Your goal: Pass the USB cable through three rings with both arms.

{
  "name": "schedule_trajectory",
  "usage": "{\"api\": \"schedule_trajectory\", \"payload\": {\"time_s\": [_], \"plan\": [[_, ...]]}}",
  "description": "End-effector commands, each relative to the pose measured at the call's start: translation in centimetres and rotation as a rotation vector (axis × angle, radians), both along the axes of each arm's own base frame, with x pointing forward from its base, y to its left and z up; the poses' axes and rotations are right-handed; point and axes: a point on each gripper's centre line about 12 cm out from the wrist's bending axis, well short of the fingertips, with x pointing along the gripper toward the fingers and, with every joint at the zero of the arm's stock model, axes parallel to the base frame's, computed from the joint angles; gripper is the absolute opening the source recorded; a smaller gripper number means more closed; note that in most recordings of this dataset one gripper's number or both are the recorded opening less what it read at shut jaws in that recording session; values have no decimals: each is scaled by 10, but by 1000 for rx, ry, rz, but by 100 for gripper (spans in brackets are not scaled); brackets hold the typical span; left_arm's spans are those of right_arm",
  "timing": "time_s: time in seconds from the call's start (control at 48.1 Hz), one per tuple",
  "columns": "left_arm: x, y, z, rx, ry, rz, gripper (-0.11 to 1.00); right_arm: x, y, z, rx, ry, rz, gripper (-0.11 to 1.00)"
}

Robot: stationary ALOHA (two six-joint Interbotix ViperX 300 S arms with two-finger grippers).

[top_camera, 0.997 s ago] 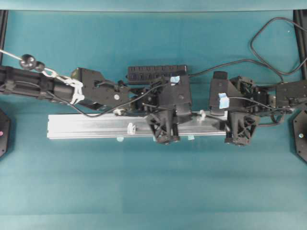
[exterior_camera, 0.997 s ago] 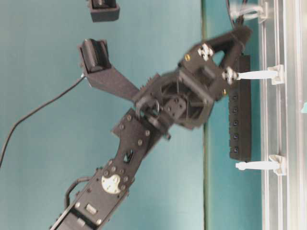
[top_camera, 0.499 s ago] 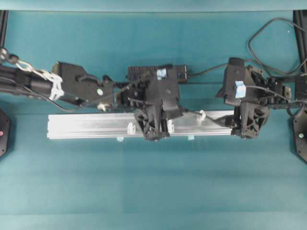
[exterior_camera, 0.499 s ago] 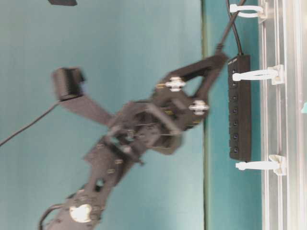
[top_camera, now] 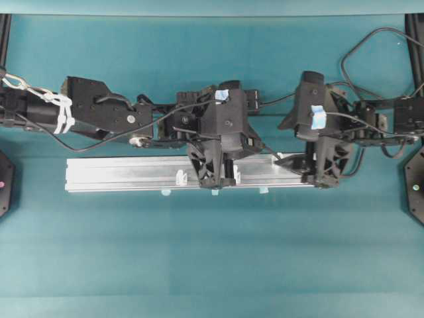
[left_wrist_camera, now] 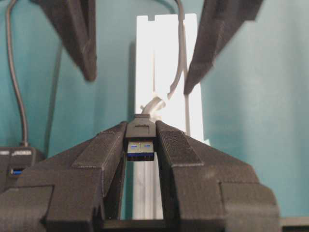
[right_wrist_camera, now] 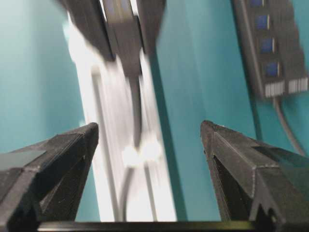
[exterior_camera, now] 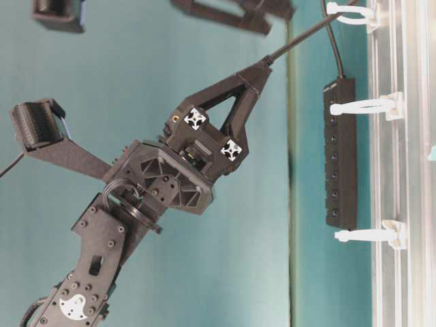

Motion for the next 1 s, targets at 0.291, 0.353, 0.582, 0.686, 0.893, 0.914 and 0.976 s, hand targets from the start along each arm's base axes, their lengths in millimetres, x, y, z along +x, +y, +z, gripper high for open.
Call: {"api": "schedule_trajectory", "payload": {"time_s": [0.291,0.353,0.582,0.686,0.893,0.914,0.976], "plan": [[3,-2,22,9,-55,-7,21,17,4,12,-11,-122,17,47],[3,-2,21,10,-53,-8,21,17,4,8,-10,-113,17,47],[1,-1,21,8,-52,-5,21,20,4,-8,-9,-76,22,40],[1,-2,20,10,-50,-8,21,23,3,-11,-10,-73,23,35],[1,-1,20,10,-48,-6,21,24,3,-10,-15,-89,25,24],[1,-1,19,9,-47,-6,21,24,3,-11,-13,-88,24,22],[0,-1,20,8,-49,-5,21,24,3,-10,-15,-91,25,15]]}}
